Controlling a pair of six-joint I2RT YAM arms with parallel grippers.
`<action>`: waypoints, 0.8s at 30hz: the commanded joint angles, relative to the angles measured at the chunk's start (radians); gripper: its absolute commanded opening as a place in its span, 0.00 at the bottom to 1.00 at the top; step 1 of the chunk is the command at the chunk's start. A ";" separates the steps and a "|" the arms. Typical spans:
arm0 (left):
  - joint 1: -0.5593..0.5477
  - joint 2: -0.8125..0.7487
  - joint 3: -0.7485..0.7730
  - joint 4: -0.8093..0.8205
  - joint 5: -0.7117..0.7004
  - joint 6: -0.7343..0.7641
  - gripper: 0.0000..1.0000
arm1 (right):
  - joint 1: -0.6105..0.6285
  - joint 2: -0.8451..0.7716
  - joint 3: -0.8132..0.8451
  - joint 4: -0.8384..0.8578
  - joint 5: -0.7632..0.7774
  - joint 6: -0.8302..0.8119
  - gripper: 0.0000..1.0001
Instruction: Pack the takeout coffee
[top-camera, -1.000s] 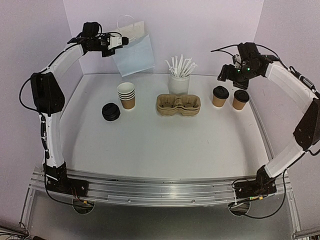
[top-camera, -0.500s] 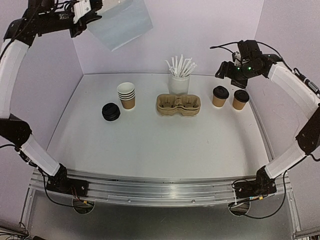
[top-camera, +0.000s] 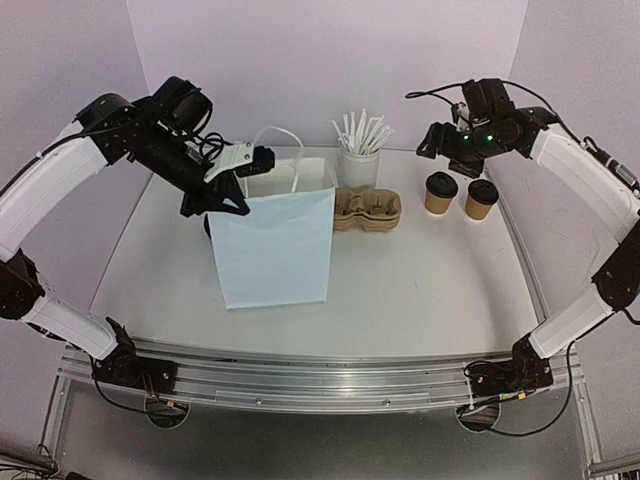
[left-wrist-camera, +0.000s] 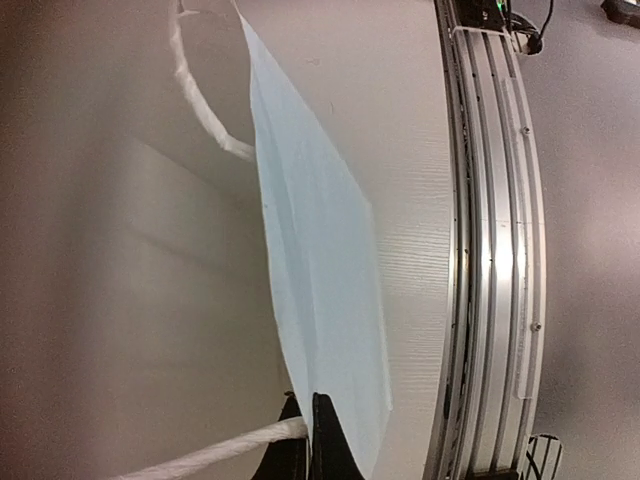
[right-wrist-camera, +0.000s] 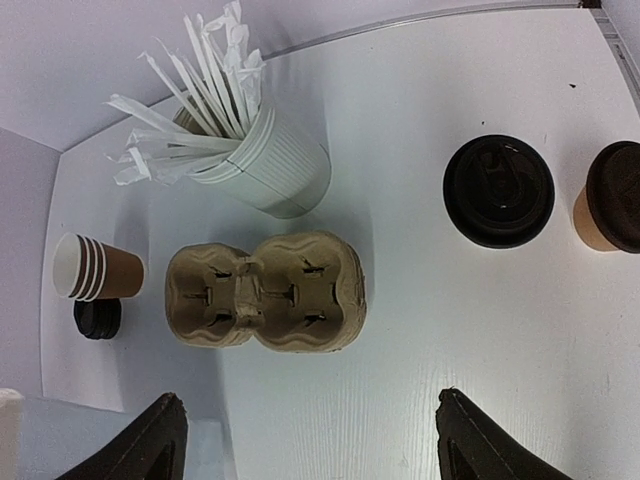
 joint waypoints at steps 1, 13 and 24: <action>-0.009 -0.073 -0.067 0.138 -0.025 -0.022 0.00 | 0.029 0.013 0.021 0.017 0.035 0.014 0.81; -0.022 -0.143 -0.322 0.248 0.134 0.172 0.00 | 0.102 0.081 0.060 0.032 0.062 0.020 0.80; -0.025 -0.145 -0.302 0.221 0.142 0.164 0.53 | 0.247 0.254 0.160 0.034 0.252 0.084 0.67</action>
